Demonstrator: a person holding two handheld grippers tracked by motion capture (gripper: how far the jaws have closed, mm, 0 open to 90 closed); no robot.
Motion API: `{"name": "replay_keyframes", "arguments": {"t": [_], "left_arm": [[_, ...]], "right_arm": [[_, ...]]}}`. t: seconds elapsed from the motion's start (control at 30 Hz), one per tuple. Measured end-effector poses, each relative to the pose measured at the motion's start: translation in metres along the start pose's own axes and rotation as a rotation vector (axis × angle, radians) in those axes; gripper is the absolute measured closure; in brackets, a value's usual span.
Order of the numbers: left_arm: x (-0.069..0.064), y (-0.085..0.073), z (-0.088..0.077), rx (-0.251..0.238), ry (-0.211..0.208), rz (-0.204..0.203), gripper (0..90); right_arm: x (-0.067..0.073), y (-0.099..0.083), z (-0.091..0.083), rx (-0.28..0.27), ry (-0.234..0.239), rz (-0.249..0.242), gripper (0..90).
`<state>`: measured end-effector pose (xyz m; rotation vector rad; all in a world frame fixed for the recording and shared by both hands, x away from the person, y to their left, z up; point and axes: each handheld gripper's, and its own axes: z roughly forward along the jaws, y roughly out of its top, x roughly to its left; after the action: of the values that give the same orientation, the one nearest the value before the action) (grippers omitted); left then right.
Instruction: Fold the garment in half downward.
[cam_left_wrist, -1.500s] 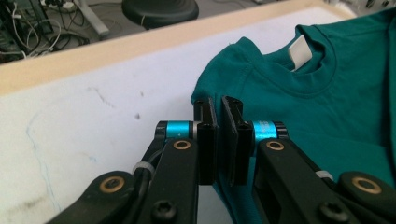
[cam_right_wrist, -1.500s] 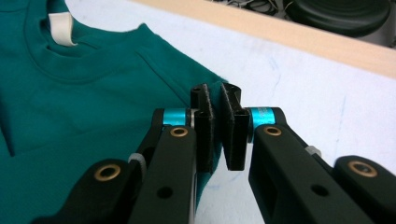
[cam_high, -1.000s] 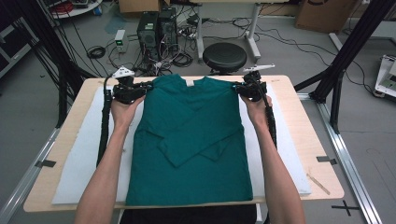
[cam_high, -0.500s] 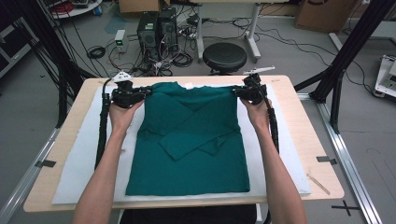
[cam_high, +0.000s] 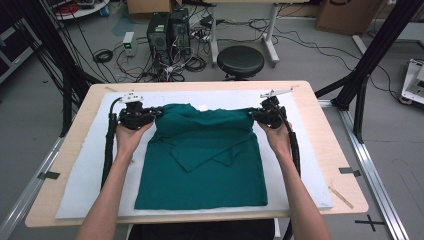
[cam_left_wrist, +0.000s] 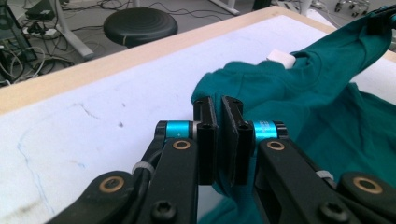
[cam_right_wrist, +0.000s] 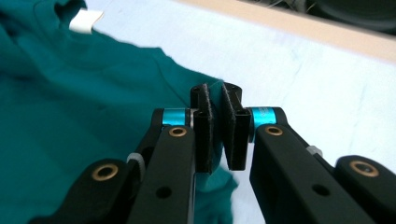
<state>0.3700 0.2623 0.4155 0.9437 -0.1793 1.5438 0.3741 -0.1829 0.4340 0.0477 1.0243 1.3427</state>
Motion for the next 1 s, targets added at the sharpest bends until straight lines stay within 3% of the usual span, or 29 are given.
{"name": "replay_keyframes", "arguments": {"t": [0.07, 0.23, 0.43, 0.73, 0.93, 1.0], "left_arm": [[-0.001, -0.008, -0.003, 0.007, -0.010, -0.008, 84.4], [-0.011, -0.028, -0.010, 0.026, -0.029, -0.003, 84.4], [-0.029, -0.044, -0.016, 0.058, -0.038, 0.037, 84.4], [-0.048, -0.069, -0.031, 0.076, -0.065, 0.049, 84.3], [-0.055, -0.079, -0.037, 0.088, -0.073, 0.046, 84.3], [-0.058, -0.081, -0.040, 0.095, -0.080, 0.053, 84.2]], "right_arm": [[0.003, -0.008, -0.004, -0.019, -0.002, -0.014, 84.6], [0.010, -0.028, -0.009, -0.004, 0.023, -0.028, 84.6], [0.019, -0.052, -0.013, 0.003, 0.023, -0.044, 84.2], [0.034, -0.085, -0.025, -0.018, 0.053, -0.033, 84.1], [0.039, -0.100, -0.033, -0.041, 0.082, 0.007, 83.9], [0.043, -0.104, -0.035, -0.035, 0.076, -0.008, 83.8]]}}
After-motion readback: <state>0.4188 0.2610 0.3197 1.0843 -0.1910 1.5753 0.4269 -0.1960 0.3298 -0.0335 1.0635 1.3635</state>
